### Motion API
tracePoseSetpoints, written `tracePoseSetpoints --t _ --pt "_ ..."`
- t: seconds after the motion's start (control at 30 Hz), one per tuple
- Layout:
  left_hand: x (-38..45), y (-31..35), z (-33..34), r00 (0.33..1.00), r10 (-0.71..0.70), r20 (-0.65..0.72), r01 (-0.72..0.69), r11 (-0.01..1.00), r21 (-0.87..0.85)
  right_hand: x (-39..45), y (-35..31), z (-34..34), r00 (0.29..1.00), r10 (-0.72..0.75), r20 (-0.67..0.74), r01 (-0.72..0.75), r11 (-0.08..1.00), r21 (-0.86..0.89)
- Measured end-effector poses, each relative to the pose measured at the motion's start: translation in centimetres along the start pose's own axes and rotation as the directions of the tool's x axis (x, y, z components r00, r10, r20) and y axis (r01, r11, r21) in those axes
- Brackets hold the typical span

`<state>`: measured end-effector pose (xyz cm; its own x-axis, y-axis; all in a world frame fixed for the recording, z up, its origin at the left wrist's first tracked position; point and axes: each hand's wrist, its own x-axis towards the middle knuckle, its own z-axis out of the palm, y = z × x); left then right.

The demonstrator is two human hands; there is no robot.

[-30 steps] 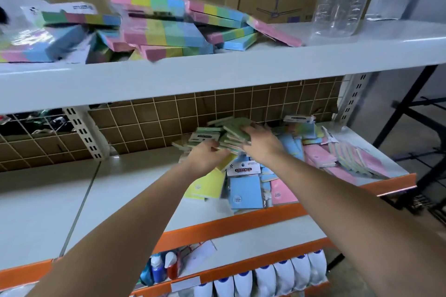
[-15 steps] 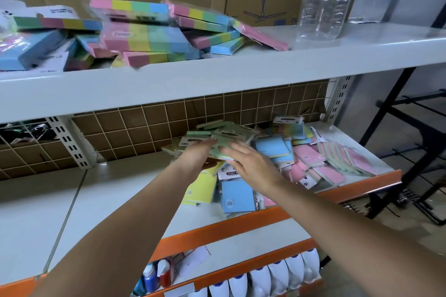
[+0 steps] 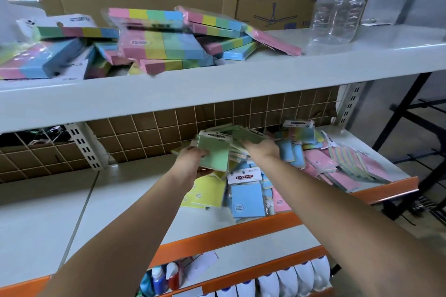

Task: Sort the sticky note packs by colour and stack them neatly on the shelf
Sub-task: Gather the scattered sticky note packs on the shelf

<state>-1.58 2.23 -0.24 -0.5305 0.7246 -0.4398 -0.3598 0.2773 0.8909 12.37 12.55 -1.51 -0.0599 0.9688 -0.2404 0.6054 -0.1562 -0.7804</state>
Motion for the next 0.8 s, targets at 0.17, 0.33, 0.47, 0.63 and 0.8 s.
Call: tracePoseSetpoints --t 0.17,0.33,0.47,0.63,0.8 --pt "0.2 0.3 -0.9 1.0 0.009 -0.021 -0.009 1.0 0.005 0.9 -1.7 1.2 0.992 0.121 0.043 -0.126 0.983 0.13" --pt "0.7 0.7 -2.1 0.999 -0.004 -0.045 0.005 1.0 0.014 1.2 -2.3 0.8 0.987 0.156 0.046 -0.162 0.974 0.16" --pt "0.7 0.9 -2.5 0.999 0.019 -0.038 -0.018 0.999 0.043 2.4 -1.6 0.5 0.991 0.136 -0.007 -0.133 0.98 0.145" --pt "0.5 0.9 -2.7 0.999 0.036 -0.036 -0.034 0.999 0.041 1.3 -0.2 -0.5 0.991 0.126 0.041 -0.131 0.891 0.435" --pt "0.1 0.7 -2.9 1.0 0.028 0.001 -0.028 0.998 0.055 0.2 -0.1 -0.7 0.975 0.212 -0.063 -0.154 0.853 0.499"
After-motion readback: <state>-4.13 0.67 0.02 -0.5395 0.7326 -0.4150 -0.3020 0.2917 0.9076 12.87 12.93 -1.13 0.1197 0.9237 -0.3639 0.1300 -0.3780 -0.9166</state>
